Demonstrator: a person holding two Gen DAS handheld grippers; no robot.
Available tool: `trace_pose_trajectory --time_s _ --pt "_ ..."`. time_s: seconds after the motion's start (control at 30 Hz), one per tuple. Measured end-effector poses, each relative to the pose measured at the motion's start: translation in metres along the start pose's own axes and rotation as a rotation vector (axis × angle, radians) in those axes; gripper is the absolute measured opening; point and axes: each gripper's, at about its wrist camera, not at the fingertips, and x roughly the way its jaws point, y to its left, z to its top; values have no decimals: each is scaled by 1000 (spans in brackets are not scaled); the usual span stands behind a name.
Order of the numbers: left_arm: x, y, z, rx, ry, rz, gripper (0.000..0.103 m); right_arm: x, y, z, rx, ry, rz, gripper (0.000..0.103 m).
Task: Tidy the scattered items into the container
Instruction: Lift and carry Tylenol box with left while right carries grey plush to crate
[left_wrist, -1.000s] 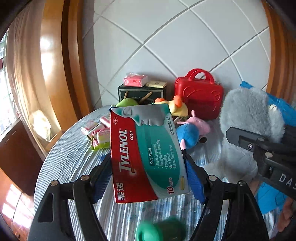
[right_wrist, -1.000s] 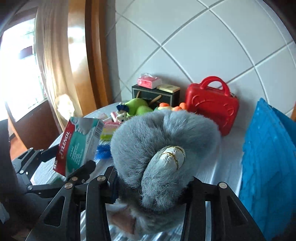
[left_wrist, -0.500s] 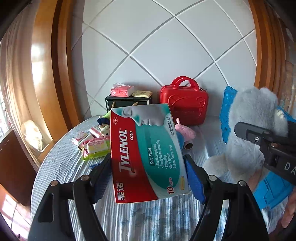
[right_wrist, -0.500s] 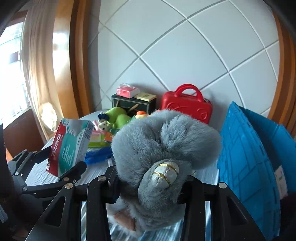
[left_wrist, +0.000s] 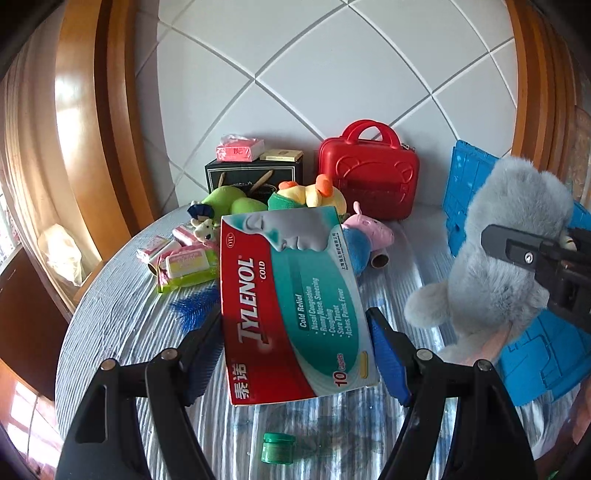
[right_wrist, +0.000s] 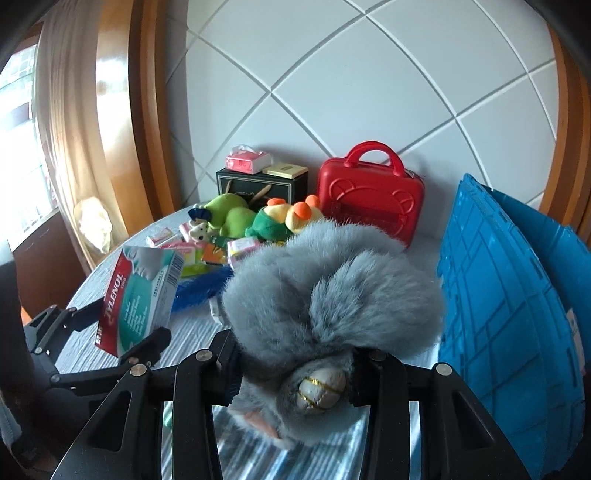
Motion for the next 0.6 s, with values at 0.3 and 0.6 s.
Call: trace_pose_trajectory --time_s 0.3,0.6 --pt "-9 3 1 3 -16 -3 74 -17 5 8 -23 -37 -7 39" --pt "-37 -30 22 25 -59 -56 74 -64 -22 35 -7 -139 -59 39"
